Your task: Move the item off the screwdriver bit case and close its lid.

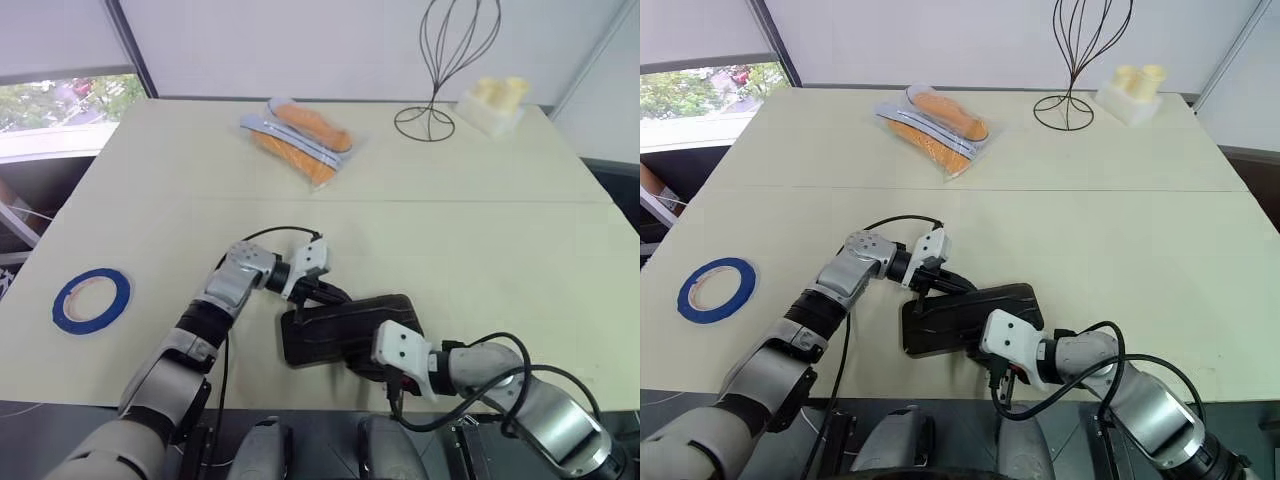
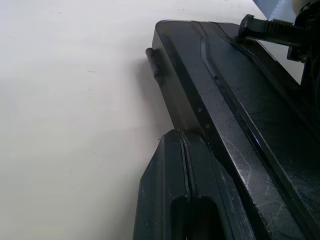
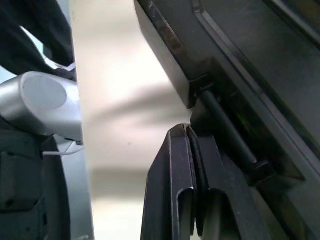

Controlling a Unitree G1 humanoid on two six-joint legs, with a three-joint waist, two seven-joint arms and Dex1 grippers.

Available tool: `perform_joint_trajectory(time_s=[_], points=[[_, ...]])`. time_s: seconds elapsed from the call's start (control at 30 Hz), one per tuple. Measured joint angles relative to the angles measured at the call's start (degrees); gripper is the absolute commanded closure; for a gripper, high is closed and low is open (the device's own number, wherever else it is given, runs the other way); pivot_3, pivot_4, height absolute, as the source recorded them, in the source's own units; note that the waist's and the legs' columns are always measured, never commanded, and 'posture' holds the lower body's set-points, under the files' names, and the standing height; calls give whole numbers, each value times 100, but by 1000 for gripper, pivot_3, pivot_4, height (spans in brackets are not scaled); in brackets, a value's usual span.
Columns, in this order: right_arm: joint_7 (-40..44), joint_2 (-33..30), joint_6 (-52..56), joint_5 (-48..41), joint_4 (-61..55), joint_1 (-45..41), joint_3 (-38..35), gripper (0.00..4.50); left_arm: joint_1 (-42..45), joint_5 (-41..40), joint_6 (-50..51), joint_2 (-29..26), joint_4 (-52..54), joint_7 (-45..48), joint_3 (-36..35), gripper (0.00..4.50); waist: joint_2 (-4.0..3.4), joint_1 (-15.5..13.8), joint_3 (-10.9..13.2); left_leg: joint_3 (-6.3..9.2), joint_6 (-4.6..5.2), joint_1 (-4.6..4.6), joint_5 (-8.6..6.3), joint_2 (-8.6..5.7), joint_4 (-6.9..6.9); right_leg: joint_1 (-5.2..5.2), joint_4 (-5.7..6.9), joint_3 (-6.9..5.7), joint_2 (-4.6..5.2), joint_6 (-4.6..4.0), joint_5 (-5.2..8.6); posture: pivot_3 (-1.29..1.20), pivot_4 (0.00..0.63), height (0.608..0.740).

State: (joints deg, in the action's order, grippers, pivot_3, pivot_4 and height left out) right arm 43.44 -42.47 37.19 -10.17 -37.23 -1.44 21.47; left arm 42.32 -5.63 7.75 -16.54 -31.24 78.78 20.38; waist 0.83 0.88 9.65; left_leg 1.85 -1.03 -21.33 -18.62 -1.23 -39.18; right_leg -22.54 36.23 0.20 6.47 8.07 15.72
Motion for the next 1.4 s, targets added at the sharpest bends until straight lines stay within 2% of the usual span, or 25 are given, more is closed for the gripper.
perform_joint_trajectory(time_s=[0.2, 0.5, 0.87, 1.03, 1.17, 1.4], points=[[-1, 83, -303, 175, 185, -51, 128, 4441, -115, 8, -40, -35, 97, -54, -36, 4500, 2, 29, -11, 7, 0, 8, 0, 4, 0, 3, 2, 2, -10, -5, -3, 0, 150, 740], [31, 152, -116, 131, 378, -357, 74, 4441, -24, 10, -99, -19, -157, -275, -260, 4500, 1, 7, -14, 13, -1, 8, 0, 5, -1, 1, 2, 4, -17, -14, -9, 0, 150, 740], [-140, 503, -441, 380, 1337, -1156, -106, 4441, 117, -146, 52, -306, -437, -1253, -1240, 4500, 7, -18, -7, 12, -3, -21, 2, 4, 0, -29, 4, 3, -16, -13, -10, 0, 150, 740], [316, 60, -410, 189, 1123, -1168, -342, 4441, 205, -381, 188, -590, -418, -2062, -1978, 4500, 11, -27, -3, 12, -3, -31, 2, -2, 1, -36, 2, 2, -9, -12, -10, 0, 150, 740], [795, -396, -288, -226, 852, -1223, -862, 4441, 57, -646, 645, -743, 333, -2312, -2229, 4500, 15, -26, 2, 11, -4, -33, 2, -3, 0, -36, 0, 1, -4, -12, -10, 0, 150, 740], [1276, -879, -41, -916, 870, -1943, -1851, 4441, -1089, -1388, 2097, -1258, 2795, -2473, -2440, 4500, 7, 8, 8, 8, -4, -31, 2, 5, 5, -44, 3, 2, -3, -12, -10, 0, 150, 740]])
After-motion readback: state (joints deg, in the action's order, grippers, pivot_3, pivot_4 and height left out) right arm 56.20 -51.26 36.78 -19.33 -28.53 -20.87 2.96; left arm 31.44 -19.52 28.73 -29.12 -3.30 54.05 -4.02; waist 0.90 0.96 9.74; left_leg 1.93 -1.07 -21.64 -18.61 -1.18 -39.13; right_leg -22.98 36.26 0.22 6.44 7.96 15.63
